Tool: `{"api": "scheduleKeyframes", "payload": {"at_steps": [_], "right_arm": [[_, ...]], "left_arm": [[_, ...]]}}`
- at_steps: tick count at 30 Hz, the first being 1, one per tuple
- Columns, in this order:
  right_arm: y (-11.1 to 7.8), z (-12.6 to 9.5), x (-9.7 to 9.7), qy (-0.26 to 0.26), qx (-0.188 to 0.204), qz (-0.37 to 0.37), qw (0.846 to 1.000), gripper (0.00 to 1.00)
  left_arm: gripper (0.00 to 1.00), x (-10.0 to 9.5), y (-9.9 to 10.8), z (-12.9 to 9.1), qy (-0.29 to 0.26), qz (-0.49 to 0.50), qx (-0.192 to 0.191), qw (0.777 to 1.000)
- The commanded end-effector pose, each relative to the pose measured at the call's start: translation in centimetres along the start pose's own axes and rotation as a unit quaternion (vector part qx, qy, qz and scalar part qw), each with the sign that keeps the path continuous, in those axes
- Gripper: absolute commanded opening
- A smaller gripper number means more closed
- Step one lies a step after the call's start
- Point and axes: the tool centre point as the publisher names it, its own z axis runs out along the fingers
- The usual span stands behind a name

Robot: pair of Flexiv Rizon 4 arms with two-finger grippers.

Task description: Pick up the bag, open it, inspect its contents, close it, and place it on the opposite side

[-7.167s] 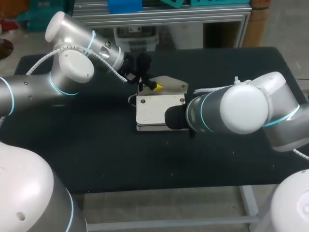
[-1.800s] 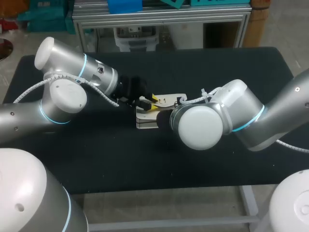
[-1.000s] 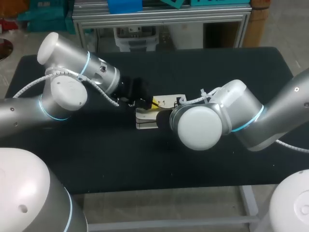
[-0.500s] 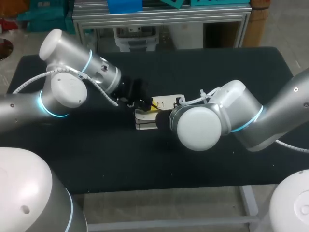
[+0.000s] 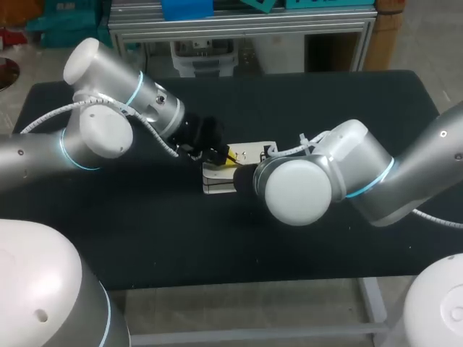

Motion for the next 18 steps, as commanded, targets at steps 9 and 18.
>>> {"api": "scheduleKeyframes", "payload": {"at_steps": [9, 18], "right_arm": [[-0.1, 0.4, 0.5, -0.01, -0.003, 0.0, 1.0, 0.0], [-0.1, 0.4, 0.5, -0.01, -0.003, 0.0, 1.0, 0.0]], "left_arm": [[0.0, 0.3, 1.0, -0.6, 0.007, -0.003, -0.004, 1.0], [0.0, 0.0, -0.4, 1.3, 0.024, 0.01, -0.007, 1.0]]}}
